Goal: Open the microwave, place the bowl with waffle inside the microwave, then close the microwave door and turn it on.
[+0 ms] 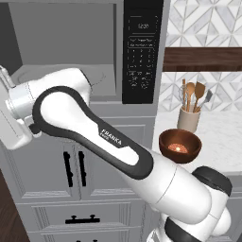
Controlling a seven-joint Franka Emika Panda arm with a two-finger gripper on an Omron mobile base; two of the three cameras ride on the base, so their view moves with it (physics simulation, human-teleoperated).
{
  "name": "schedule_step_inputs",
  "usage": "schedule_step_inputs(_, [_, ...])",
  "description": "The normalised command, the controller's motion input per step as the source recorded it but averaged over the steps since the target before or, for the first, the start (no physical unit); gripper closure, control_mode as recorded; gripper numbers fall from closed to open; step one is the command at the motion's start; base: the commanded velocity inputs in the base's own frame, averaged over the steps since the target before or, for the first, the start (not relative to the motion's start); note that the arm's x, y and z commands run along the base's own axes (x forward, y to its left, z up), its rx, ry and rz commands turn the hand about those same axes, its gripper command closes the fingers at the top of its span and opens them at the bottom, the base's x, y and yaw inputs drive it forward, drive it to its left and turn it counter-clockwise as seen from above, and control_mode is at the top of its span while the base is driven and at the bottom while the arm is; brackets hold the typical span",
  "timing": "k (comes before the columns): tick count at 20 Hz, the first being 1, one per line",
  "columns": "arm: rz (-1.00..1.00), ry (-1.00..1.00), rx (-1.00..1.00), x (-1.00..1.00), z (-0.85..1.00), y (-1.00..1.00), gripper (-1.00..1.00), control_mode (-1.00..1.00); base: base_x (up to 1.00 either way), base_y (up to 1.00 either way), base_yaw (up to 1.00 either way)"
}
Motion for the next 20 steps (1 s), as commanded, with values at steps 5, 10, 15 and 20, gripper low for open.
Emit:
schedule_step_inputs(5, [-0.16, 0.0, 0.02, -0.48, 0.0, -1.0, -1.0, -1.0, 0.0, 0.0, 0.0])
schedule_step_inputs(10, [-0.18, 0.0, 0.02, -0.28, 0.0, -1.0, -1.0, -1.0, 0.0, 0.0, 0.0])
schedule_step_inputs(15, [-0.22, 0.0, 0.01, -0.03, -0.01, -1.0, -1.0, -1.0, 0.0, 0.0, 0.0])
schedule_step_inputs(20, [-0.21, 0.0, 0.01, 0.0, -0.1, -1.0, -1.0, -1.0, 0.0, 0.0, 0.0])
